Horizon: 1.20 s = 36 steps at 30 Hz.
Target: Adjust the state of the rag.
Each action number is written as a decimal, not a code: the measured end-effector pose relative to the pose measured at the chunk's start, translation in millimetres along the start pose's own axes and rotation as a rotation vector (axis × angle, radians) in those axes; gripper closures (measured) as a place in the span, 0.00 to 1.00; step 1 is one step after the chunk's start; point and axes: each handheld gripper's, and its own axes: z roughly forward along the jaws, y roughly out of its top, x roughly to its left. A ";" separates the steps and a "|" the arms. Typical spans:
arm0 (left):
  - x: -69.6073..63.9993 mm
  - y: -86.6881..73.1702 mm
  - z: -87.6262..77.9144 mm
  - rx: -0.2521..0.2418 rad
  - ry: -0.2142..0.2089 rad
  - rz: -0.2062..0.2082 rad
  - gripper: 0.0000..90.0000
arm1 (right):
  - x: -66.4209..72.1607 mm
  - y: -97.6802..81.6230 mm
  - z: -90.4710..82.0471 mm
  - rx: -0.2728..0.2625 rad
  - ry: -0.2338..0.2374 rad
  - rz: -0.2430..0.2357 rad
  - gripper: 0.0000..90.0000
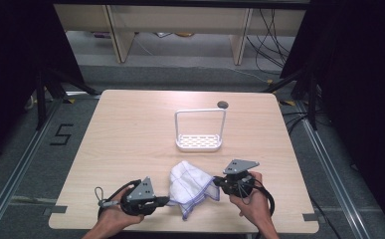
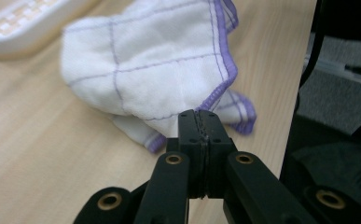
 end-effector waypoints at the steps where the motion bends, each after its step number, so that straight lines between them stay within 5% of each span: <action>1: 3.7 6.5 -10.9 -0.028 0.012 0.001 0.98 | 2.6 5.1 -9.6 -0.013 -0.006 -0.008 0.99; 6: 10.2 21.2 -35.7 -0.065 0.029 0.005 0.98 | 7.7 16.0 -30.4 -0.038 -0.013 -0.050 0.99; 9: 18.6 35.6 -62.4 -0.147 0.033 -0.030 0.98 | 16.0 25.8 -55.1 -0.057 -0.012 -0.104 0.99; 12: 21.3 47.0 -78.7 -0.184 0.010 -0.023 0.98 | 24.3 32.1 -75.3 -0.078 -0.001 -0.132 0.99; 18: 33.2 56.2 -68.3 -0.183 0.000 -0.054 0.98 | 25.2 42.4 -95.8 -0.065 0.013 -0.124 0.99; 22: 47.4 54.4 -48.6 -0.159 0.020 -0.083 0.98 | 8.5 44.5 -84.3 -0.002 0.000 -0.098 0.99; 26: 70.8 47.2 -10.8 -0.107 0.059 -0.106 0.98 | -26.8 39.1 -40.4 0.096 0.006 -0.037 0.99; 29: 83.0 43.4 6.7 -0.071 0.077 -0.122 0.98 | -45.7 36.6 -18.0 0.147 -0.021 -0.043 0.99; 36: 107.6 25.6 40.2 -0.002 0.122 -0.168 0.98 | -65.9 38.9 27.2 0.229 -0.077 -0.036 0.99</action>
